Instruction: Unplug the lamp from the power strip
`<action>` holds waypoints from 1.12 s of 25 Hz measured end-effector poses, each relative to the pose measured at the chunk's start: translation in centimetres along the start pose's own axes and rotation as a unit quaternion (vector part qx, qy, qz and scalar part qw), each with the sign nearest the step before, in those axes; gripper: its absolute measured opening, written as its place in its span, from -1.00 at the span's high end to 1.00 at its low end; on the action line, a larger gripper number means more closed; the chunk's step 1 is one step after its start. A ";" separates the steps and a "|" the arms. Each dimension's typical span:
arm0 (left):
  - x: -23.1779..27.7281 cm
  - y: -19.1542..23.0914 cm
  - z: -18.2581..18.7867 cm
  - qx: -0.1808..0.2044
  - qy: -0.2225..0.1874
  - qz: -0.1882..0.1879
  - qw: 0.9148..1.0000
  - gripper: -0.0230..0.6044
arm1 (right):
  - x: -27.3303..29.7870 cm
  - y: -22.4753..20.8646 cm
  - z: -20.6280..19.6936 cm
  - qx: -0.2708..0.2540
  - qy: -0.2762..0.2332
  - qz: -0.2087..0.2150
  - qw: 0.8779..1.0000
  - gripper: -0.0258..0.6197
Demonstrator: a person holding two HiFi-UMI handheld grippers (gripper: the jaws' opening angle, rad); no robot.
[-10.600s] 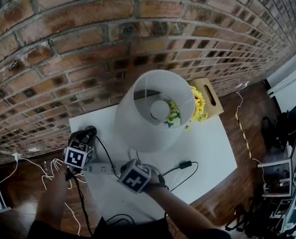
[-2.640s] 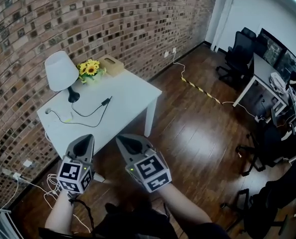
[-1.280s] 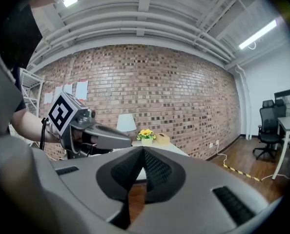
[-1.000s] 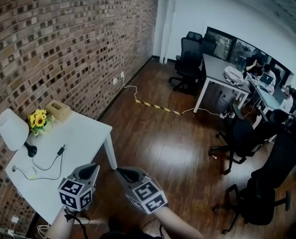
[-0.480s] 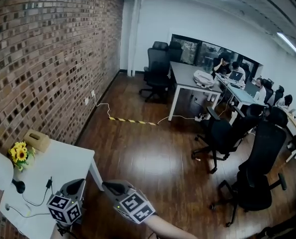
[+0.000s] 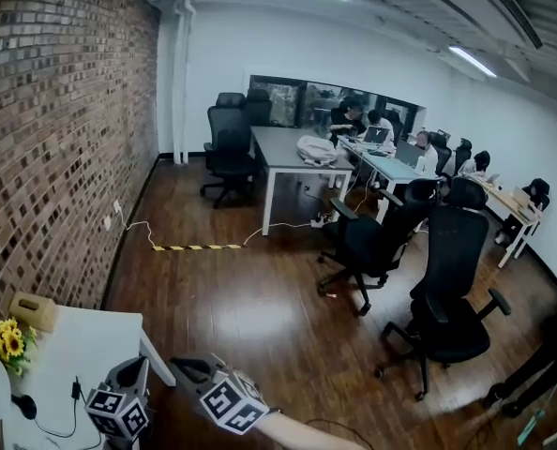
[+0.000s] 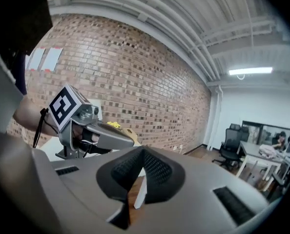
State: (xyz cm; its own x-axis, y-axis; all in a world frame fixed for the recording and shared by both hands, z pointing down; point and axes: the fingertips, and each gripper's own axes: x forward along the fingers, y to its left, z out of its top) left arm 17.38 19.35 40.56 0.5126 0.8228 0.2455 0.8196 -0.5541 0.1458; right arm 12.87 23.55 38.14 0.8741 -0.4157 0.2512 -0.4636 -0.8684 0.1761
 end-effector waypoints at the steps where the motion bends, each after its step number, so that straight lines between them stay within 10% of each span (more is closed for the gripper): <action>1: 0.5 -0.5 -0.1 0.004 0.007 -0.006 1.000 0.90 | -0.2 0.0 -0.1 0.000 0.000 -0.004 1.000 0.91; 9: 3.3 -2.2 0.0 0.020 0.008 -0.037 0.999 0.90 | -2.3 -2.3 -2.0 0.054 0.004 -0.026 0.998 0.92; 28: 11.4 -0.8 0.4 0.023 0.038 0.020 0.999 0.90 | 0.8 -11.2 -5.4 0.117 -0.011 0.006 0.993 0.92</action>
State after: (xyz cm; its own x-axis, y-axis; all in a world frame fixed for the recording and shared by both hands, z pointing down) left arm 22.66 29.18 42.90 0.5251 0.7876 0.3224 0.8111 -0.5779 0.0908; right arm 17.96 34.40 41.48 0.8733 -0.4291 0.2308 -0.4288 -0.9018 -0.0538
